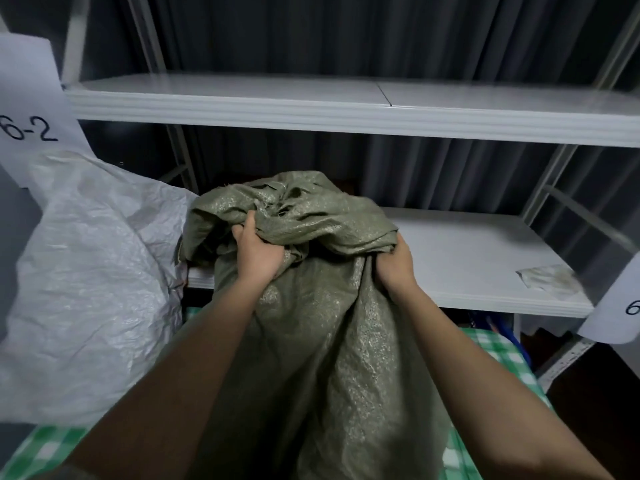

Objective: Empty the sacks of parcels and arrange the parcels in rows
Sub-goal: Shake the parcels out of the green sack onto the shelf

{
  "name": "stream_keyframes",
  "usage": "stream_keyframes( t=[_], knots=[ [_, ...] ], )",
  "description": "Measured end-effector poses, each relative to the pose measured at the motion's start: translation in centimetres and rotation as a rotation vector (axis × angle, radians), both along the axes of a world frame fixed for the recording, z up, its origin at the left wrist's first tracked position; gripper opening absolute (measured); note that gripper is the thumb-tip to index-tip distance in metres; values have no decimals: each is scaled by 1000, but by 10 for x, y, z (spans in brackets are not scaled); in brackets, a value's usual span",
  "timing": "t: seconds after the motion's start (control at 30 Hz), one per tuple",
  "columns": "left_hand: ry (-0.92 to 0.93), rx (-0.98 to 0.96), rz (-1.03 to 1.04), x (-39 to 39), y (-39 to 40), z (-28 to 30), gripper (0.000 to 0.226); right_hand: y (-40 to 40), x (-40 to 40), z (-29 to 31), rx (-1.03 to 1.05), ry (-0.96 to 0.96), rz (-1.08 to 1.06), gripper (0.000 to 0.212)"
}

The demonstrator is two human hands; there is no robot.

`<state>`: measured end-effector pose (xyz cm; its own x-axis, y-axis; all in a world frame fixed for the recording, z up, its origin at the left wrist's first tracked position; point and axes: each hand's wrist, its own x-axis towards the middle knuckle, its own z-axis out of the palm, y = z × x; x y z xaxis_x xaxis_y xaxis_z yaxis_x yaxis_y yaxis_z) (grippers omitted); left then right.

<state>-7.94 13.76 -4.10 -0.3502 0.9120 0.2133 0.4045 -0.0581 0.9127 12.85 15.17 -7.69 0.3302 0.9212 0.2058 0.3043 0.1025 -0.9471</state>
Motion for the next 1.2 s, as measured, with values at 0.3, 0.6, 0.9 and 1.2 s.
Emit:
stream_keyframes(
  t=[0.3, 0.6, 0.9, 1.2],
  knots=[
    [-86, 94, -34, -2, 6, 11, 58, 14, -29, 5, 50, 344, 83, 30],
    [-115, 149, -5, -10, 16, 24, 60, 25, -47, 22, 47, 364, 73, 26],
    [-121, 146, -18, -11, 24, 21, 62, 28, -46, 25, 45, 319, 20, 31],
    [-130, 128, -44, -14, 30, 23, 63, 27, -48, 29, 83, 313, 7, 31]
  ],
)
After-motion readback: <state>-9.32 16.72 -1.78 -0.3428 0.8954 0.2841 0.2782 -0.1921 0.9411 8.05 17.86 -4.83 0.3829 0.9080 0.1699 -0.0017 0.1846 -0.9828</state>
